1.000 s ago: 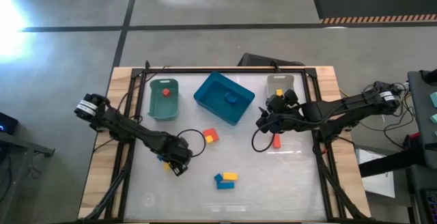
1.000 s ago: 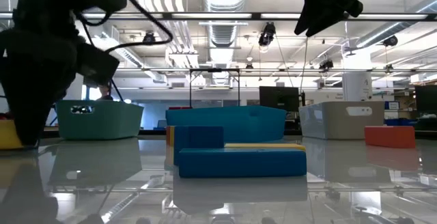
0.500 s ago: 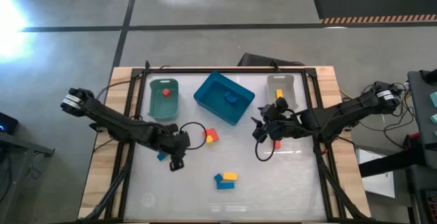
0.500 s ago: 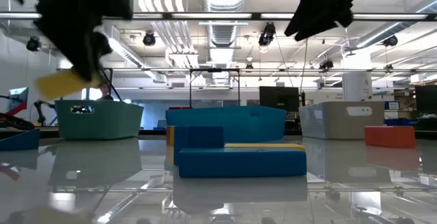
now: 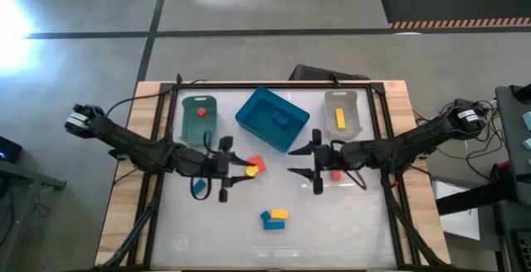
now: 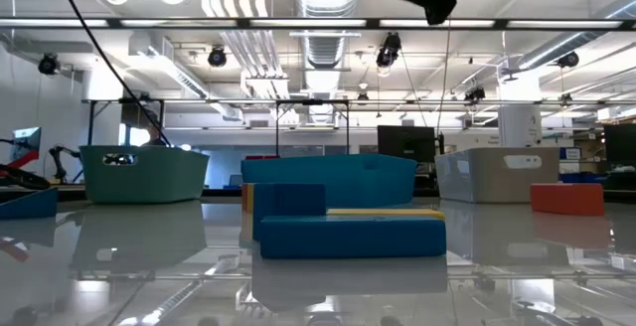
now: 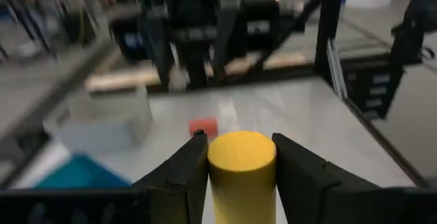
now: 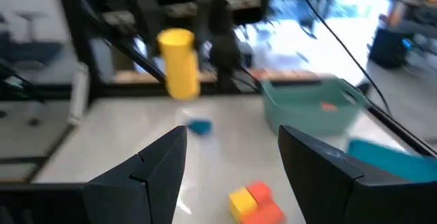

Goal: Sort & place blocks by color
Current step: Put the yellow block into the gray bin

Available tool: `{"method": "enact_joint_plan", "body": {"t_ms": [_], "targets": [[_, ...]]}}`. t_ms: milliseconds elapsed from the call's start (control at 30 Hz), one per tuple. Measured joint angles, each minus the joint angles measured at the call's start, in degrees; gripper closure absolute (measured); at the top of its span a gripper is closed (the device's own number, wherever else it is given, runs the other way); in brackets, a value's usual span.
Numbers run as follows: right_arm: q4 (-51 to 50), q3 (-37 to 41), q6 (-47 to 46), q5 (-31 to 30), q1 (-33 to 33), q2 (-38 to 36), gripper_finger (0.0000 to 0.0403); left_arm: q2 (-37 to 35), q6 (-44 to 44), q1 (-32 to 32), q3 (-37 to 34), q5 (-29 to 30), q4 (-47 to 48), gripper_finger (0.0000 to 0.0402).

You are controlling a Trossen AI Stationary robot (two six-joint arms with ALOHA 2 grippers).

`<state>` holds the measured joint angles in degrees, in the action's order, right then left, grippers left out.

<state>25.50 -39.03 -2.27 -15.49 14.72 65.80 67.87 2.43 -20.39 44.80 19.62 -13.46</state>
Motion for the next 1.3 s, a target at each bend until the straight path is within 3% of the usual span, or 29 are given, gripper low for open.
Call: {"method": "enact_joint_plan", "body": {"t_ms": [367, 633, 833, 1300], "targets": [[1.0, -0.9, 1.9, 1.0, 0.0, 0.0, 0.0179, 6.4, 4.1, 4.5, -0.3, -0.1, -14.7, 0.0279], [1.1, -1.0, 3.0, 0.9, -0.1, 0.0, 0.0179, 12.9, 4.0, 8.3, 0.9, -3.7, -28.6, 0.0279], [1.0, -1.0, 3.0, 0.9, -0.1, 0.0, 0.0179, 18.9, 4.0, 10.2, 4.1, -8.8, -32.1, 0.0279], [0.4, -1.0, 3.3, 0.9, -0.1, 0.0, 0.0188, 23.9, 4.2, 11.1, 10.7, -9.8, -32.6, 0.0279]]}}
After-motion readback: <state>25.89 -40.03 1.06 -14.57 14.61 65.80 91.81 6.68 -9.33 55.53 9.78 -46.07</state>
